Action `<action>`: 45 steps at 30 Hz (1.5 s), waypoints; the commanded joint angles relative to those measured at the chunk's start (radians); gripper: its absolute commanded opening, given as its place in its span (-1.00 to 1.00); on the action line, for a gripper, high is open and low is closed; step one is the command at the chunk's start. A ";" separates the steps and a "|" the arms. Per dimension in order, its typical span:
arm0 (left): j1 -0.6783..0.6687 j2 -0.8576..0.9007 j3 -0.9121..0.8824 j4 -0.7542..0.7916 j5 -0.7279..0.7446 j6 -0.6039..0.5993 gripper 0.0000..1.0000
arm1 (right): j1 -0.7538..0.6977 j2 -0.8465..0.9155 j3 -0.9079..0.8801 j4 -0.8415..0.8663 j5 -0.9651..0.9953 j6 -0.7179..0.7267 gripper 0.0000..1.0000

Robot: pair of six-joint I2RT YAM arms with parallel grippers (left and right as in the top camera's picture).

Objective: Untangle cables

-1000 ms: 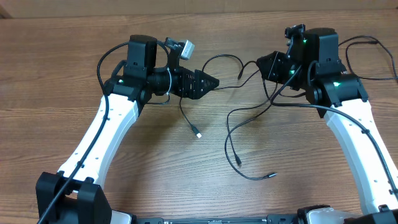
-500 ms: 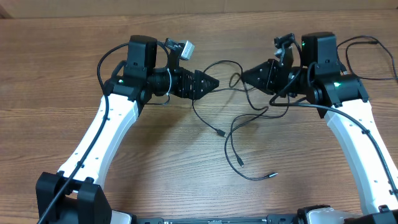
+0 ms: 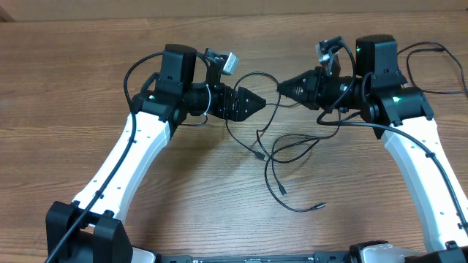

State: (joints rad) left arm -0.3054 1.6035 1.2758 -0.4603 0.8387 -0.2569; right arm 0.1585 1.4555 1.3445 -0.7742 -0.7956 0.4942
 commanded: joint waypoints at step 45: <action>0.104 -0.022 0.006 -0.274 -0.689 -0.252 0.99 | 0.318 0.253 -0.079 -0.215 0.359 -0.387 -0.92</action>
State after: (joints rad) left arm -0.2085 1.6035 1.2758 -0.7338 0.1524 -0.5213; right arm 0.4759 1.7050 1.2675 -1.0031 -0.3088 0.1047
